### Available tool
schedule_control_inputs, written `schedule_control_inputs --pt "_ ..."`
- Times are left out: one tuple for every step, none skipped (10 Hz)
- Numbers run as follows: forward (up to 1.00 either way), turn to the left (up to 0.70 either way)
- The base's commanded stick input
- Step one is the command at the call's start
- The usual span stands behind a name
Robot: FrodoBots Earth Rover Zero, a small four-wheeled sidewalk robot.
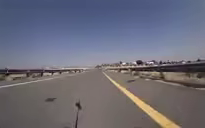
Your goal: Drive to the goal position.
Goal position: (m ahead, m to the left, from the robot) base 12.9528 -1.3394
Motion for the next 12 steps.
schedule_control_inputs --pt "1.0 0.0" --pt "1.0 0.0" --pt "1.0 0.0" --pt "1.0 0.0" --pt "1.0 0.0" --pt "1.0 0.0" --pt "1.0 0.0" --pt "1.0 0.0" --pt "1.0 0.0" --pt "1.0 0.0" --pt "1.0 0.0" --pt "1.0 0.0"
